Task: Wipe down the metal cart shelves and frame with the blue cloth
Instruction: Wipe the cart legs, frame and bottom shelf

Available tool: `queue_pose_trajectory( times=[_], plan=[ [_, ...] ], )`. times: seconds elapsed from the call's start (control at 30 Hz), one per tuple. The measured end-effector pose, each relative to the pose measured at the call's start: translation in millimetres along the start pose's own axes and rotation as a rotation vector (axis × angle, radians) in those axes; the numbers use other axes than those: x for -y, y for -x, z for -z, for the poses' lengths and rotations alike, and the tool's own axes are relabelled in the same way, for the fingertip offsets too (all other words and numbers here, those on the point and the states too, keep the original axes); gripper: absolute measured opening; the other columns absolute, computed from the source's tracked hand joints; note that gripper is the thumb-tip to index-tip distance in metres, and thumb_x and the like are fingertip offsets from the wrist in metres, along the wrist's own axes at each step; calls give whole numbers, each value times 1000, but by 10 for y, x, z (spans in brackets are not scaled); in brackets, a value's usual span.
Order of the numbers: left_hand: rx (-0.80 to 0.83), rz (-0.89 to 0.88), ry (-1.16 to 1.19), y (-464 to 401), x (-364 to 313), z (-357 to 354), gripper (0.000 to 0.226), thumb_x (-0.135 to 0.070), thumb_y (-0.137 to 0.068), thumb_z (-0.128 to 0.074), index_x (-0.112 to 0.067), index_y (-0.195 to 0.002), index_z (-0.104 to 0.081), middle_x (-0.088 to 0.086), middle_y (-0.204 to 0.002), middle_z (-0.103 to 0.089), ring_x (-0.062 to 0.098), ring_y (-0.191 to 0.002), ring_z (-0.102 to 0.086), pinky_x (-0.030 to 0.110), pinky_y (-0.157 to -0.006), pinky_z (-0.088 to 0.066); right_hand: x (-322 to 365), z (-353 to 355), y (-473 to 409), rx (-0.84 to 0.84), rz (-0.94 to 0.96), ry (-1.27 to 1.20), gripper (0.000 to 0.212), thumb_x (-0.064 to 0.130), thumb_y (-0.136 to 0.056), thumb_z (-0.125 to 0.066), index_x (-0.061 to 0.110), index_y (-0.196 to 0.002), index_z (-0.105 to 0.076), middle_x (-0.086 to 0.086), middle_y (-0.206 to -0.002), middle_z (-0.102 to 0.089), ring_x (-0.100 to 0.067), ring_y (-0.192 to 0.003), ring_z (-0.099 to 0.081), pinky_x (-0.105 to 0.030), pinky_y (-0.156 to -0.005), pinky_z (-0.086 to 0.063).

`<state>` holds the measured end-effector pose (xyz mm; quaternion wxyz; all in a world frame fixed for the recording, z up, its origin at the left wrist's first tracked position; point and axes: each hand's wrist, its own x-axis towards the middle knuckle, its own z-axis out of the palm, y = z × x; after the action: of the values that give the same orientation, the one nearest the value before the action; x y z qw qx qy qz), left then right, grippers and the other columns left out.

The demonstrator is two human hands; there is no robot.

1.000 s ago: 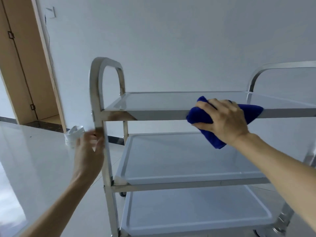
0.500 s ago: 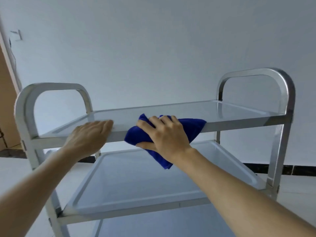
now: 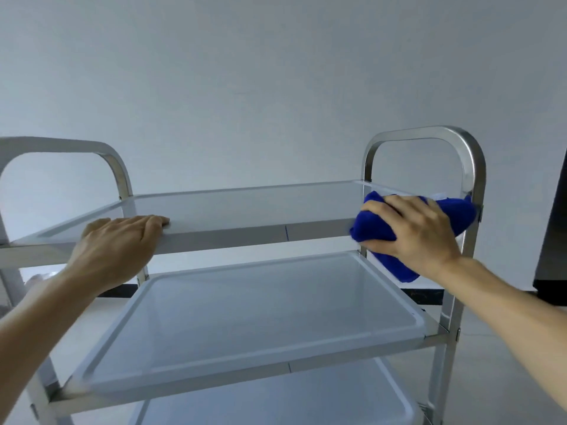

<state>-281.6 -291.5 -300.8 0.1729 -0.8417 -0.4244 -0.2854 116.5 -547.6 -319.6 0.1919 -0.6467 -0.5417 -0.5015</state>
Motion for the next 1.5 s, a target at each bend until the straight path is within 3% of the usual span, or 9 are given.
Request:
queue_pose_trajectory(
  times=[0.3, 0.47, 0.7, 0.8, 0.9, 1.0, 1.07, 1.17, 1.5],
  plan=[
    [72, 93, 41, 113, -187, 168, 76, -49, -84, 6, -41, -130, -54, -12, -142, -54, 24, -118, -54, 37, -83, -31, 1819, 9, -643, 104, 55, -220, 55, 59, -82, -63, 29, -128, -57, -3, -114, -65, -36, -95, -61, -50, -89, -45],
    [76, 40, -32, 61, 42, 20, 65, -54, -96, 0, -38, -133, -51, -7, -129, -63, 21, -107, -60, 39, -82, -47, 1170, 39, -532, 175, 173, -222, 59, 63, -82, -62, 34, -134, -54, 3, -119, -63, -30, -98, -63, -43, -86, -48],
    [192, 90, -22, -60, -90, 24, 53, -54, -101, -13, -30, -126, -52, 0, -120, -63, 28, -104, -61, 50, -90, -50, -66, 38, -19, 203, -26, -151, 58, 64, -82, -57, 32, -130, -51, 4, -118, -64, -29, -104, -61, -48, -89, -44],
    [171, 47, 14, -139, -484, 171, 45, -45, -100, -25, -21, -115, -60, 9, -121, -63, 34, -105, -60, 48, -93, -49, 1, -2, -36, 187, -73, -132, 57, 64, -80, -61, 30, -126, -56, 3, -117, -65, -32, -102, -61, -50, -89, -42],
    [84, -113, 238, -132, -1209, 355, 42, -51, -99, -36, -32, -133, -51, -2, -143, -51, 27, -127, -50, 41, -106, -36, 75, -4, -34, 141, -68, -129, 56, 62, -81, -61, 27, -125, -59, 1, -115, -66, -34, -101, -61, -50, -88, -42],
    [175, -213, 304, -111, -1824, 414, 49, -56, -99, -28, -39, -144, -38, -10, -153, -39, 20, -139, -37, 42, -111, -26, 128, 36, -28, 132, -69, -117, 54, 61, -83, -62, 29, -126, -58, 2, -118, -65, -33, -103, -61, -48, -89, -41],
    [192, -240, 233, -46, -1957, 302, 49, -58, -99, -22, -44, -144, -34, -14, -151, -41, 18, -135, -40, 41, -109, -27, 118, 77, -27, 147, -17, -123, 54, 56, -85, -64, 29, -130, -56, 2, -121, -64, -31, -106, -60, -48, -90, -42],
    [-4, -279, 135, 119, -1878, 162, 51, -62, -97, -18, -43, -139, -41, -16, -133, -58, 19, -119, -54, 38, -101, -32, -88, 166, 56, 186, 82, -110, 57, 40, -86, -71, 25, -137, -52, -2, -127, -61, -29, -110, -61, -48, -92, -46],
    [-95, -259, 217, 172, -1884, 124, 48, -60, -93, -25, -41, -128, -52, -12, -117, -66, 26, -105, -61, 46, -96, -34, -708, 398, 504, 129, -179, -278, 51, 9, -89, -69, 21, -136, -53, -4, -136, -54, -27, -121, -52, -45, -97, -47]
  ],
)
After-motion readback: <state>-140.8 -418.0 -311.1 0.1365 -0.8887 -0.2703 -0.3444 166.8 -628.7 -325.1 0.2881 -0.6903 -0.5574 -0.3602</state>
